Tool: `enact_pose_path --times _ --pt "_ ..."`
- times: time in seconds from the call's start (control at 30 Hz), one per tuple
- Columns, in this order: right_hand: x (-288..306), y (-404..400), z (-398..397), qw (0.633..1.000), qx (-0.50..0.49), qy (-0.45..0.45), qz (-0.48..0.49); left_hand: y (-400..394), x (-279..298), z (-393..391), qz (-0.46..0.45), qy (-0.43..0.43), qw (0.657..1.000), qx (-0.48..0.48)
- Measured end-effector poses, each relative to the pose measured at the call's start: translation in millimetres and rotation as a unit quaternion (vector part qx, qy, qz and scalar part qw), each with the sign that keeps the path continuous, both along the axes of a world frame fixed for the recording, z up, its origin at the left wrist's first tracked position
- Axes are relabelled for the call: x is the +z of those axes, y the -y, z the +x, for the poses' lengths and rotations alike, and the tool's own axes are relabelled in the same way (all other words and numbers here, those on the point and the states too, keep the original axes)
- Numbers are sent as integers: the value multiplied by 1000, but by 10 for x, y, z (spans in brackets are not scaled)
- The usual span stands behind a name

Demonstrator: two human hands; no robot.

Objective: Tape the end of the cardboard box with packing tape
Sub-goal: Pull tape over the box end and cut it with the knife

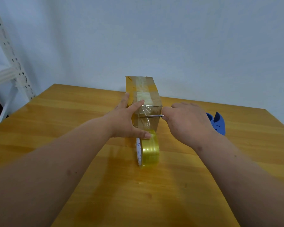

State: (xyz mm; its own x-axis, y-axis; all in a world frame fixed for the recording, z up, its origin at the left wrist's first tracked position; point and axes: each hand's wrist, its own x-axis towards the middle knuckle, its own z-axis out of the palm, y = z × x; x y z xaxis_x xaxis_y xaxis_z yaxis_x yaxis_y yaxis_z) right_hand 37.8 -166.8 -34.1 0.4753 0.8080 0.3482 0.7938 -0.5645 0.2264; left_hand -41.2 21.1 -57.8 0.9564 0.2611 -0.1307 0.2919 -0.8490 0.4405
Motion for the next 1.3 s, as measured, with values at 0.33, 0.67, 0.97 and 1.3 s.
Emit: enact_pose_path --times 0.33,0.67,0.97,1.3 --pt "-77 104 84 1000 -20 9 -9 -2 9 -2 -2 -7 1000 -2" --pt "-314 432 240 993 -103 -63 10 -13 15 -27 -5 -8 1000 -7" --pt "-369 420 145 981 17 -77 177 -18 -4 -9 -10 -7 1000 -8" --pt "-297 106 115 996 37 -31 78 -11 -3 -5 -7 -7 1000 -4"
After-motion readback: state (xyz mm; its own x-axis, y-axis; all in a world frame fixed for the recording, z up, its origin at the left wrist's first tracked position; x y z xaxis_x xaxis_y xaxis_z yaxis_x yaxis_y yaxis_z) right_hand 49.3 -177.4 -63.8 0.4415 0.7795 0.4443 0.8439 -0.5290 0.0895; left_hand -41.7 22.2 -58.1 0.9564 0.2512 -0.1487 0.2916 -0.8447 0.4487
